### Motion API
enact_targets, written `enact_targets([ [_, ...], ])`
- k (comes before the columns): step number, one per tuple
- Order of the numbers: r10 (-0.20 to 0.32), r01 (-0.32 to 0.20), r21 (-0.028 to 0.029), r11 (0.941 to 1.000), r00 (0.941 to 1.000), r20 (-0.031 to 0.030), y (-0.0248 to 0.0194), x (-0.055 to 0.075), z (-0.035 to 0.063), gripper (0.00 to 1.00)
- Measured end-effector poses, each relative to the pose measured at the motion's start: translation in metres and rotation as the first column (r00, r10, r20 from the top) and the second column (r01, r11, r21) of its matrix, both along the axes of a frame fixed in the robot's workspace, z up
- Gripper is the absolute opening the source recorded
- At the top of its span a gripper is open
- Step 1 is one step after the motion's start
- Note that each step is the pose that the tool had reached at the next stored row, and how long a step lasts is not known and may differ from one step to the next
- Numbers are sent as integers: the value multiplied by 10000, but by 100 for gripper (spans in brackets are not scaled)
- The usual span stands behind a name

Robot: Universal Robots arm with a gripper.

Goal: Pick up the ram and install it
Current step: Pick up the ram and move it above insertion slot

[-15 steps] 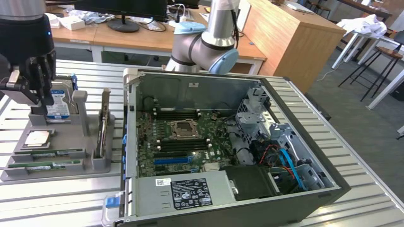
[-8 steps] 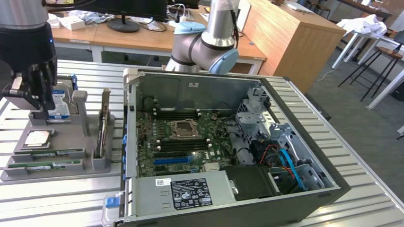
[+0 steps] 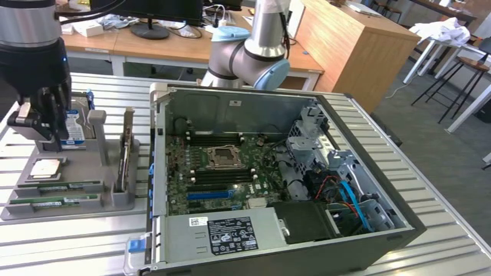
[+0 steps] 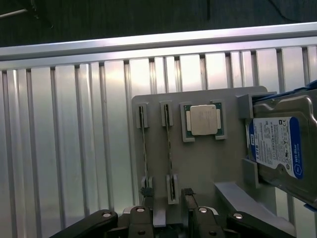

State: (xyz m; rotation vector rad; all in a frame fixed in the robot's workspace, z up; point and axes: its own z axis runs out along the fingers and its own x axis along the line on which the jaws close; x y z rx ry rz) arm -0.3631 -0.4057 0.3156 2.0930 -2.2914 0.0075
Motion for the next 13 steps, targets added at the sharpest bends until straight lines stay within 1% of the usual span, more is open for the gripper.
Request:
enact_targets([
  [13, 2, -2, 0, 10000, 10000, 1, 0, 0, -204, 36],
])
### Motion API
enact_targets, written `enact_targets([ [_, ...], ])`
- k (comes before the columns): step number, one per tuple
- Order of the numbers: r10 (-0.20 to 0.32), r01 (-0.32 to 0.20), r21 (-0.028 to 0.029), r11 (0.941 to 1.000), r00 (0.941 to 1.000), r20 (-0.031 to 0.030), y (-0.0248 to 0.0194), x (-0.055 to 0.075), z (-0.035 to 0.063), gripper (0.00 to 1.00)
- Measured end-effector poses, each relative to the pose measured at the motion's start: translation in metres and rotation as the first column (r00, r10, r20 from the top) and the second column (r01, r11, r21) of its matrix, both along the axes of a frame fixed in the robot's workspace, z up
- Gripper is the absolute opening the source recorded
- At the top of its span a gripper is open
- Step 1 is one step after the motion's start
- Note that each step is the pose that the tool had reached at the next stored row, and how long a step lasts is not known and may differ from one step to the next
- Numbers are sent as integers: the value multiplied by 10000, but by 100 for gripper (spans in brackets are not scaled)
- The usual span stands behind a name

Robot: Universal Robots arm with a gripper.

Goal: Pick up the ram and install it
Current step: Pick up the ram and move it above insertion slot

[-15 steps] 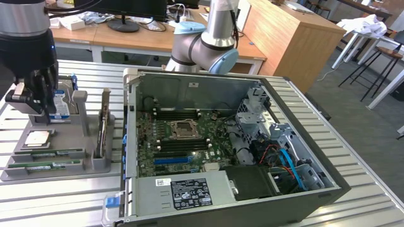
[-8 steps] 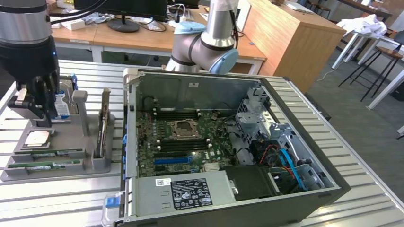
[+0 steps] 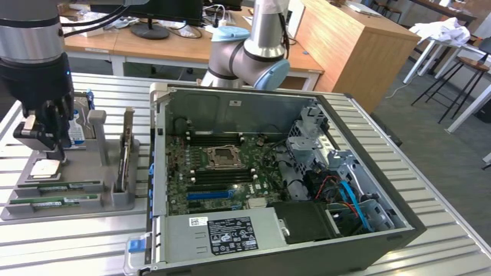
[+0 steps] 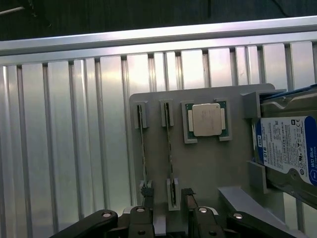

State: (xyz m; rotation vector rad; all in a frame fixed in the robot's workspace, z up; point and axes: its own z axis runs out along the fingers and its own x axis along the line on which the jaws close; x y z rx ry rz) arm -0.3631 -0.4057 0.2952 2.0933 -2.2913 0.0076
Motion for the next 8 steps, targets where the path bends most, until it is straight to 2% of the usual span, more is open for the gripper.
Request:
enact_targets([
  [5, 3, -3, -1, 10000, 10000, 0, 0, 0, -66, 36],
  [8, 3, -3, -1, 10000, 10000, -2, 0, 0, -67, 36],
])
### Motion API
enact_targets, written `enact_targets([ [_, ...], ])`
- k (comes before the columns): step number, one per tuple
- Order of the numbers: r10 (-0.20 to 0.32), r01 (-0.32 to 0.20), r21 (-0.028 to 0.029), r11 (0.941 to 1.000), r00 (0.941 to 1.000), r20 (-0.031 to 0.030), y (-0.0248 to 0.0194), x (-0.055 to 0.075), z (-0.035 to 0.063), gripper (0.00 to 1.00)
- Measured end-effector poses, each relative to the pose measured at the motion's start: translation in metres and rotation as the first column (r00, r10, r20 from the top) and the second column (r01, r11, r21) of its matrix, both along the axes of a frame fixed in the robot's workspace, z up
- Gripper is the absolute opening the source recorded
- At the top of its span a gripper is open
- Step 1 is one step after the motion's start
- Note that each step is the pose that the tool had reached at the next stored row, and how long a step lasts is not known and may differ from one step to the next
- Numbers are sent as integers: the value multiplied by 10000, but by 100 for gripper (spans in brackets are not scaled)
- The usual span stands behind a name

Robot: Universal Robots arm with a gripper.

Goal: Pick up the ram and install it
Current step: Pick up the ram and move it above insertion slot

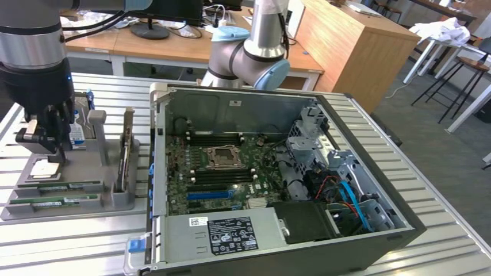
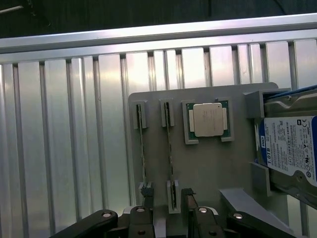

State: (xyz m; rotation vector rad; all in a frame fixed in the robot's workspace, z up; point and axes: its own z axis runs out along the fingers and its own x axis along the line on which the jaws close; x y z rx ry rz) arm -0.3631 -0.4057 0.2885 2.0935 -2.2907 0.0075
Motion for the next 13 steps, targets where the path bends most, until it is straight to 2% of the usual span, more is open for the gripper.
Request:
enact_targets([
  [3, -1, 1, 1, 10000, 10000, 4, -13, -2, -2, 36],
  [13, 2, -2, 1, 10000, 10000, 1, -144, -17, -1, 36],
])
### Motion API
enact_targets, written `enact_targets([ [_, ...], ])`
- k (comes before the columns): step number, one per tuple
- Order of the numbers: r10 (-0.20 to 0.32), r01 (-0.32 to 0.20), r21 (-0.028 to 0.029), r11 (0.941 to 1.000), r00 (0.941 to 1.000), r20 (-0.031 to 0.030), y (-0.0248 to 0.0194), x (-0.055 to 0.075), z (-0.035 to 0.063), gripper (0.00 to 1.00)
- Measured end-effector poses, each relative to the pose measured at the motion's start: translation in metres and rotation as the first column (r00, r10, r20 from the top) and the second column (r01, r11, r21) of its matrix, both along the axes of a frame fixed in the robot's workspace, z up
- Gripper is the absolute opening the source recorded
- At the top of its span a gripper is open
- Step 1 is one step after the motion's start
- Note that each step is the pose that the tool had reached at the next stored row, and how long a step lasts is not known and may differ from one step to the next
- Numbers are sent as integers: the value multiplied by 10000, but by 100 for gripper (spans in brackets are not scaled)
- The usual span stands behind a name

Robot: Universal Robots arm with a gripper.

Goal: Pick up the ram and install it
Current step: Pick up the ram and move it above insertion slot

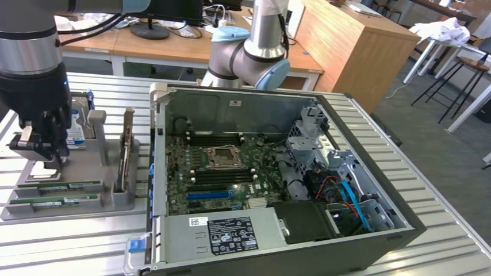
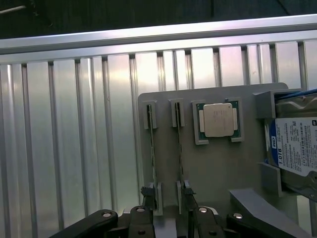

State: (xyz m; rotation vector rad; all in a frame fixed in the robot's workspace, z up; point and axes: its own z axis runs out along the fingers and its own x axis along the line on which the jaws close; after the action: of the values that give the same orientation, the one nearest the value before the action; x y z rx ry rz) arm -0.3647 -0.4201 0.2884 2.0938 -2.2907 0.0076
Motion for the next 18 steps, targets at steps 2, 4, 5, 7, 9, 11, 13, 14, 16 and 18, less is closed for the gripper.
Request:
enact_targets([
  [2, -1, 1, 0, 10000, 10000, 0, -8, -1, 0, 36],
  [4, -1, 1, 1, 10000, 10000, 1, -8, -1, 0, 36],
  [5, -2, 2, 1, 10000, 10000, 1, -8, -1, 0, 36],
  [7, -1, 1, 2, 10000, 10000, 2, -8, -1, -5, 36],
  [9, 3, -3, 1, 10000, 10000, 1, -9, -1, -23, 36],
  [11, 13, -13, 1, 10000, 10000, 0, -12, -1, -49, 36],
  [13, 21, -21, 1, 10000, 10000, 0, -16, -1, -77, 36],
  [14, 25, -25, 2, 10000, 10000, 1, -17, -1, -93, 36],
  [16, 33, -33, 2, 10000, 10000, 1, -20, -1, -123, 36],
  [18, 41, -41, 1, 10000, 10000, 0, -24, -1, -156, 36],
])
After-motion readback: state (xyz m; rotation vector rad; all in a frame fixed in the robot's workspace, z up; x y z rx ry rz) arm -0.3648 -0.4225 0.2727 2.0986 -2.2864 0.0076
